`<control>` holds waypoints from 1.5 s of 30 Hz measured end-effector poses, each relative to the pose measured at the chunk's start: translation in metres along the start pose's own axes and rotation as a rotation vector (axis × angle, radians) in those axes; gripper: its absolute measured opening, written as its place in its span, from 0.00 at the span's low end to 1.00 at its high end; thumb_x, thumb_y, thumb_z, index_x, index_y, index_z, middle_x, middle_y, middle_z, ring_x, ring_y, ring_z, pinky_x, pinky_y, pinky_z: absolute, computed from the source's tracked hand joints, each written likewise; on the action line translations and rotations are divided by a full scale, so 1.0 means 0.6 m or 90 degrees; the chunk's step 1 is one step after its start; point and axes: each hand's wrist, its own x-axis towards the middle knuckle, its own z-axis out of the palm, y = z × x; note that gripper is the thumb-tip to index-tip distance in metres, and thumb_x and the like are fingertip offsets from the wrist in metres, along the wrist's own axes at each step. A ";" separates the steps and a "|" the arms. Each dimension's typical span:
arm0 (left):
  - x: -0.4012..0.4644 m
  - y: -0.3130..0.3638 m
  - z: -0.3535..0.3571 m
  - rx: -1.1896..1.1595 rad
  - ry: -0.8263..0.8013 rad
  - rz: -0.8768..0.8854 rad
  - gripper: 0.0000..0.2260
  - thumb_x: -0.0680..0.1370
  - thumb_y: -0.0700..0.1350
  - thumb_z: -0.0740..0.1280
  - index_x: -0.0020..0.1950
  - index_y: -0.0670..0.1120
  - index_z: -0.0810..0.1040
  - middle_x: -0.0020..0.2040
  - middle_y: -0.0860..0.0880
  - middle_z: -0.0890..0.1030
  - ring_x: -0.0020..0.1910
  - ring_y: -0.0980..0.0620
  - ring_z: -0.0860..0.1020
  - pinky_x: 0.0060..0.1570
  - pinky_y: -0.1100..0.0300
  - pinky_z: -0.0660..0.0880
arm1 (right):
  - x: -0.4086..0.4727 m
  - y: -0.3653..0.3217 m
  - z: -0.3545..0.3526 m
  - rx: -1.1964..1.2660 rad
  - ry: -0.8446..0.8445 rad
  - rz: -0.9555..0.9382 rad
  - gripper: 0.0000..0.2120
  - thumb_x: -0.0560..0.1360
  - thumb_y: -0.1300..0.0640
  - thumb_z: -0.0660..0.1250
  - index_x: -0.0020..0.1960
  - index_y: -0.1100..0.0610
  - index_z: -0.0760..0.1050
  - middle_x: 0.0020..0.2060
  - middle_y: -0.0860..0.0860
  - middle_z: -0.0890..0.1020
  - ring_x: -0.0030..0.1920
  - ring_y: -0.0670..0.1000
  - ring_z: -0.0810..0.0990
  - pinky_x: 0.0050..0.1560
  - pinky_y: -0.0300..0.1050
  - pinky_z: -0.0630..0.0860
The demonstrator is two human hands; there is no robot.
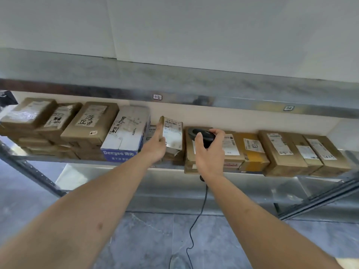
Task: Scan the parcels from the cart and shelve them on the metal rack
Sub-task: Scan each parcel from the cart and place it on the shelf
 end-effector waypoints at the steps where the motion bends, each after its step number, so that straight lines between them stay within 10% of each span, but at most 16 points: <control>1: 0.012 -0.002 -0.002 0.002 0.016 -0.014 0.32 0.88 0.47 0.51 0.76 0.80 0.38 0.74 0.52 0.72 0.42 0.43 0.82 0.42 0.47 0.81 | 0.012 0.002 0.010 -0.002 -0.011 0.002 0.16 0.83 0.43 0.65 0.66 0.46 0.64 0.47 0.42 0.80 0.48 0.49 0.82 0.50 0.49 0.77; 14: 0.140 -0.008 0.014 0.142 0.099 -0.185 0.32 0.88 0.49 0.53 0.81 0.71 0.37 0.58 0.41 0.81 0.34 0.47 0.76 0.27 0.57 0.67 | 0.138 0.037 0.088 0.000 -0.084 0.039 0.15 0.83 0.44 0.65 0.64 0.45 0.64 0.50 0.47 0.83 0.49 0.50 0.83 0.52 0.47 0.75; 18: 0.150 0.007 0.019 0.318 0.095 -0.162 0.34 0.86 0.45 0.59 0.85 0.63 0.45 0.74 0.35 0.70 0.54 0.40 0.79 0.52 0.46 0.79 | 0.159 0.044 0.091 -0.011 -0.085 0.047 0.15 0.83 0.44 0.65 0.65 0.47 0.64 0.48 0.49 0.83 0.47 0.52 0.83 0.51 0.48 0.75; 23: 0.167 0.015 0.023 0.343 0.141 -0.037 0.25 0.83 0.40 0.63 0.80 0.44 0.65 0.85 0.44 0.57 0.82 0.40 0.60 0.75 0.40 0.68 | 0.173 0.045 0.092 -0.011 -0.088 0.051 0.15 0.82 0.44 0.64 0.64 0.47 0.64 0.49 0.51 0.83 0.45 0.50 0.82 0.47 0.46 0.73; 27: 0.164 0.000 0.033 0.401 0.068 0.077 0.23 0.82 0.49 0.65 0.75 0.40 0.72 0.78 0.42 0.70 0.79 0.40 0.65 0.75 0.44 0.68 | 0.179 0.040 0.093 -0.009 -0.094 0.045 0.15 0.83 0.45 0.64 0.65 0.48 0.64 0.49 0.52 0.83 0.43 0.48 0.81 0.45 0.45 0.72; 45: 0.161 0.012 0.024 0.505 0.039 0.075 0.24 0.79 0.47 0.72 0.74 0.43 0.73 0.76 0.43 0.68 0.77 0.39 0.64 0.76 0.45 0.66 | 0.184 0.044 0.075 -0.007 -0.100 0.042 0.16 0.82 0.44 0.64 0.65 0.46 0.63 0.50 0.52 0.83 0.49 0.55 0.83 0.52 0.52 0.79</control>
